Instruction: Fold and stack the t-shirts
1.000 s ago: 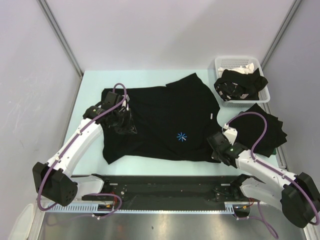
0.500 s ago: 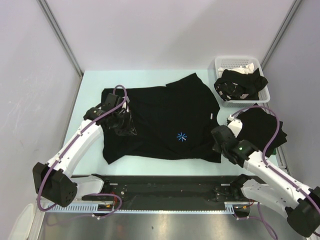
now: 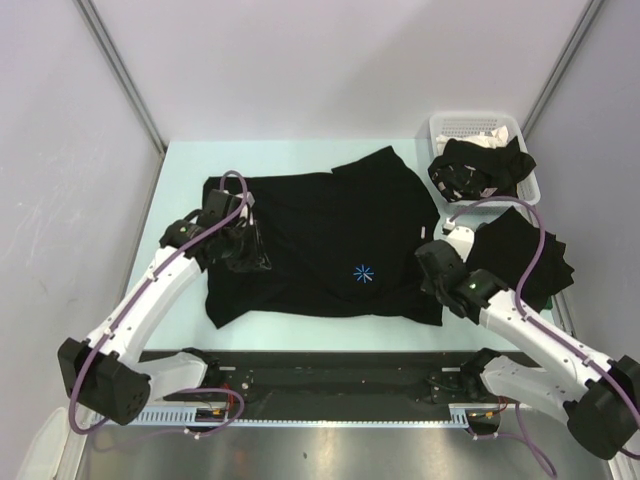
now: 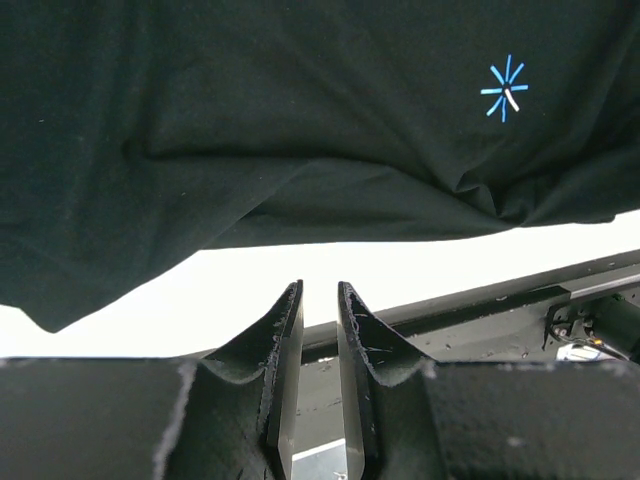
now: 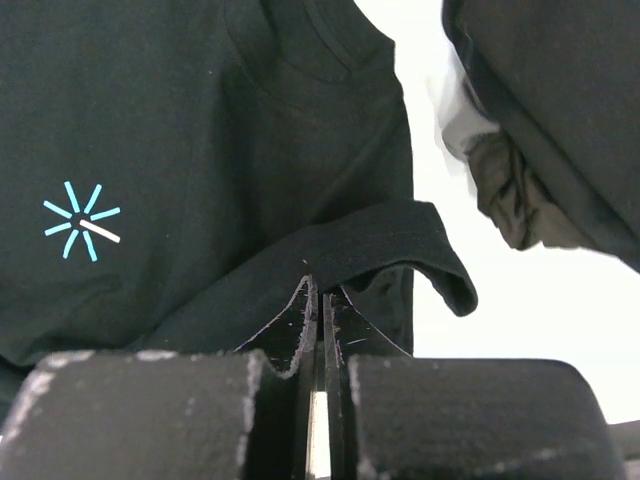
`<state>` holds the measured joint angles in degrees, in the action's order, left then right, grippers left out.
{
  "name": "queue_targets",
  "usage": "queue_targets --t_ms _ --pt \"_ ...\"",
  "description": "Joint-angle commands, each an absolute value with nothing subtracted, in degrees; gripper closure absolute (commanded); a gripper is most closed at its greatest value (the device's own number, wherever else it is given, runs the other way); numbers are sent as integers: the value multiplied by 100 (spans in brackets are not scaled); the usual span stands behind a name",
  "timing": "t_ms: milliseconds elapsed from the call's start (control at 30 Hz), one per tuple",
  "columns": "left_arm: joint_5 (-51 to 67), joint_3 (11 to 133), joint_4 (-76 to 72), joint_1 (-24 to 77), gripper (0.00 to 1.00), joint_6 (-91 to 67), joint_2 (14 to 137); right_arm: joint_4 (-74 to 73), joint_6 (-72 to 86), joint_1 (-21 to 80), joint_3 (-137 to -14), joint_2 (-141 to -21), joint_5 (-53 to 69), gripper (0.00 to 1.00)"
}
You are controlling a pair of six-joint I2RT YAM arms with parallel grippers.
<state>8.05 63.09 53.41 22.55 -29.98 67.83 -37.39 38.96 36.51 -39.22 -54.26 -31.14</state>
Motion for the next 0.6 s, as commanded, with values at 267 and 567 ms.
queue_targets --t_ms 267,567 --pt "256 5161 5300 2303 75 -3769 5433 -3296 3287 3525 -4474 -5414 -3366 100" --pt "-579 4070 4913 2303 74 -4578 4562 -3638 3287 3480 -4474 -5203 -3305 100"
